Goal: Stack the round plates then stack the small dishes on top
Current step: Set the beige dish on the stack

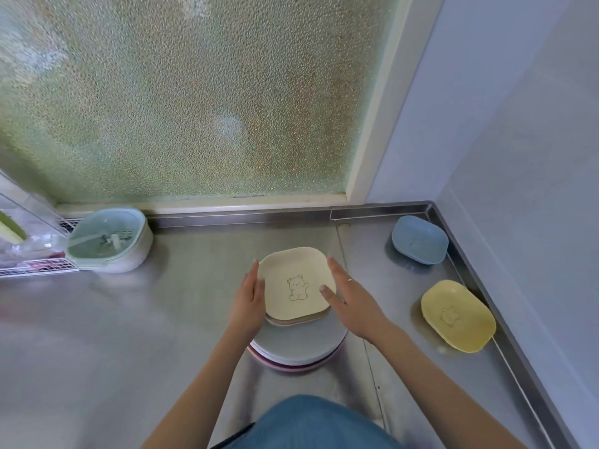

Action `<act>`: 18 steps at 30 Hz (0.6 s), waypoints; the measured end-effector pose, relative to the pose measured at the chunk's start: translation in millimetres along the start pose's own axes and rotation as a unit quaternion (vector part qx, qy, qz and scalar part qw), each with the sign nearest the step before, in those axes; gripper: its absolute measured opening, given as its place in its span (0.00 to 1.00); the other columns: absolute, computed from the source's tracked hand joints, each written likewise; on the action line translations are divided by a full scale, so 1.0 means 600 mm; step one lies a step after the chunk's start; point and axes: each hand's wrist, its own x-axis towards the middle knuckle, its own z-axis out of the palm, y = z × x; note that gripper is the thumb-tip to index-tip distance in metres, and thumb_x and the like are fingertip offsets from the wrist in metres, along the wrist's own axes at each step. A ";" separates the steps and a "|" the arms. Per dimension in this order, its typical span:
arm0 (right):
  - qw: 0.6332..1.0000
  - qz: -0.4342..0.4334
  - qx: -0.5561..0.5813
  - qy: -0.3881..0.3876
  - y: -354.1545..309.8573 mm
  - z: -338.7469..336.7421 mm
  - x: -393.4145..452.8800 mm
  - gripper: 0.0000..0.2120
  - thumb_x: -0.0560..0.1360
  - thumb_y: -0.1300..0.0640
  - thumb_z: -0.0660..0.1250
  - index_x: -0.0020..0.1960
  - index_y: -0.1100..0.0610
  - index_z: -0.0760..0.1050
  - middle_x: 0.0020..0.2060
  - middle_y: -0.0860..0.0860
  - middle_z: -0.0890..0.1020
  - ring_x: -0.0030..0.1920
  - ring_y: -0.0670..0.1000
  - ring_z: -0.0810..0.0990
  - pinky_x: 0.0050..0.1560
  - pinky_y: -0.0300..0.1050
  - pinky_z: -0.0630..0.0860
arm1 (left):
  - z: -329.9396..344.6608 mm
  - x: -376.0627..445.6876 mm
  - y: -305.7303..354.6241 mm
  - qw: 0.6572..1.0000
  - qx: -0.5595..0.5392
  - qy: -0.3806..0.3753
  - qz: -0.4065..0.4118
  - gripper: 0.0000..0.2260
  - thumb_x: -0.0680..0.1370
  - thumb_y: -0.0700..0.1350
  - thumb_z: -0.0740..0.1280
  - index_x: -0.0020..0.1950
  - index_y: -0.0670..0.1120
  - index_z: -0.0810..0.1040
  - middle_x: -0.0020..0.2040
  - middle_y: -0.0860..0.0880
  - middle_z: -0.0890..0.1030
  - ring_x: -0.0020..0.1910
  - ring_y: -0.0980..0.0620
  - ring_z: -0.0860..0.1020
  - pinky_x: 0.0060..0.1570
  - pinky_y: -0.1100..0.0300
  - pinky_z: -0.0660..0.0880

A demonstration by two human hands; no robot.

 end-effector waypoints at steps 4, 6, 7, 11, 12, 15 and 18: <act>1.000 0.026 -0.005 -0.002 0.003 0.022 0.002 0.31 0.80 0.46 0.52 0.76 0.47 0.38 0.73 0.50 0.64 0.60 0.52 0.74 0.60 0.45 0.70 | -0.001 0.002 -0.013 1.000 0.002 0.002 0.009 0.21 0.82 0.50 0.50 0.76 0.50 0.56 0.76 0.46 0.61 0.76 0.47 0.56 0.74 0.54 0.54; 0.999 0.029 0.034 -0.009 0.008 0.020 0.000 0.30 0.80 0.46 0.51 0.76 0.47 0.40 0.74 0.48 0.61 0.67 0.51 0.70 0.66 0.46 0.66 | -0.003 0.001 -0.025 1.000 -0.011 0.015 -0.004 0.22 0.82 0.50 0.48 0.76 0.49 0.55 0.78 0.48 0.56 0.77 0.51 0.50 0.74 0.56 0.47; 0.997 0.040 0.065 -0.009 0.015 0.013 -0.002 0.29 0.80 0.46 0.51 0.76 0.46 0.42 0.75 0.47 0.59 0.71 0.51 0.65 0.69 0.46 0.61 | -0.005 -0.003 -0.032 0.999 -0.027 0.023 -0.021 0.22 0.82 0.51 0.47 0.76 0.49 0.53 0.78 0.50 0.54 0.77 0.52 0.48 0.74 0.57 0.45; 0.979 0.150 0.101 0.093 0.096 -0.032 -0.015 0.26 0.81 0.47 0.51 0.77 0.50 0.49 0.76 0.49 0.55 0.75 0.52 0.55 0.72 0.46 0.51 | -0.007 -0.030 -0.069 0.995 -0.069 0.003 -0.066 0.24 0.82 0.49 0.49 0.77 0.48 0.48 0.78 0.49 0.53 0.77 0.51 0.53 0.73 0.58 0.50; 0.972 0.187 0.079 0.118 0.126 -0.041 -0.020 0.26 0.81 0.48 0.51 0.76 0.52 0.50 0.76 0.51 0.56 0.75 0.54 0.57 0.73 0.49 0.52 | -0.005 -0.034 -0.075 0.995 -0.072 -0.005 -0.063 0.24 0.82 0.48 0.50 0.77 0.47 0.48 0.78 0.48 0.54 0.76 0.50 0.54 0.72 0.58 0.51; 0.936 0.309 0.006 0.168 0.209 -0.053 -0.043 0.26 0.81 0.50 0.51 0.75 0.58 0.51 0.75 0.58 0.58 0.74 0.58 0.56 0.73 0.57 0.53 | -0.001 -0.031 -0.076 0.995 -0.080 -0.021 -0.061 0.24 0.82 0.47 0.50 0.77 0.45 0.48 0.77 0.47 0.55 0.75 0.49 0.56 0.72 0.57 0.54; 0.913 0.382 -0.042 0.135 0.258 -0.036 -0.070 0.27 0.81 0.50 0.52 0.75 0.61 0.51 0.74 0.60 0.59 0.75 0.58 0.54 0.72 0.58 0.51 | 0.001 -0.020 -0.078 0.995 -0.067 -0.040 -0.054 0.25 0.82 0.47 0.50 0.77 0.45 0.47 0.78 0.47 0.54 0.76 0.49 0.56 0.74 0.55 0.54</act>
